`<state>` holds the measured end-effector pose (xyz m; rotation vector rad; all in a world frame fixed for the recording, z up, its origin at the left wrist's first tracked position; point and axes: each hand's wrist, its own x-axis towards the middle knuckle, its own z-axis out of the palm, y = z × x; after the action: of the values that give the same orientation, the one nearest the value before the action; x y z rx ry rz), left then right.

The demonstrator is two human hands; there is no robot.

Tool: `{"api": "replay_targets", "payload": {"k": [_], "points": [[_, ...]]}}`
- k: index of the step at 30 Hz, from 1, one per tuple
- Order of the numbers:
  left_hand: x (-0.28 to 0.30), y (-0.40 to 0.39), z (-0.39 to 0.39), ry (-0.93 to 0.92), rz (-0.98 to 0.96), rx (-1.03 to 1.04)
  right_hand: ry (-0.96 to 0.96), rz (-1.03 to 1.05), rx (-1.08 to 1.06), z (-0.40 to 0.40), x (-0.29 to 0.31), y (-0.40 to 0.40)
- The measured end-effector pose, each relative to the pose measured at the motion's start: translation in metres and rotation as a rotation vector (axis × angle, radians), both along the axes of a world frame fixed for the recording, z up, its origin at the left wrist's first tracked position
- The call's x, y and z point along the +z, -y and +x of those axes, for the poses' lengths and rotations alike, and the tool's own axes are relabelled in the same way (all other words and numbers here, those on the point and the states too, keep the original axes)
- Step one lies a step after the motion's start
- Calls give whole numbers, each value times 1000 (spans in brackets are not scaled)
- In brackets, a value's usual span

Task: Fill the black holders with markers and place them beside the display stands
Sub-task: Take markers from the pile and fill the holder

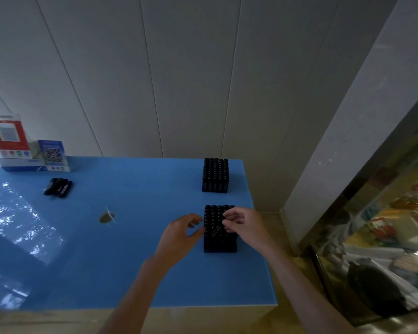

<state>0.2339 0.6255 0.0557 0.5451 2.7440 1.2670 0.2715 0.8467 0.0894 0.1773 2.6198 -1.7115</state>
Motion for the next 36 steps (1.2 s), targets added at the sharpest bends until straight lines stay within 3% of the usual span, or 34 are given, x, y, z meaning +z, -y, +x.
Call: {"api": "replay_targets", "payload": {"k": [6, 13, 36], "points": [[3, 27, -6, -107, -235, 16, -3, 275, 82, 1, -7, -22], [2, 48, -8, -145, -311, 71, 32, 465, 133, 6, -22, -34], [12, 51, -3, -101, -326, 125, -48, 534, 118, 9, -53, -34]]}}
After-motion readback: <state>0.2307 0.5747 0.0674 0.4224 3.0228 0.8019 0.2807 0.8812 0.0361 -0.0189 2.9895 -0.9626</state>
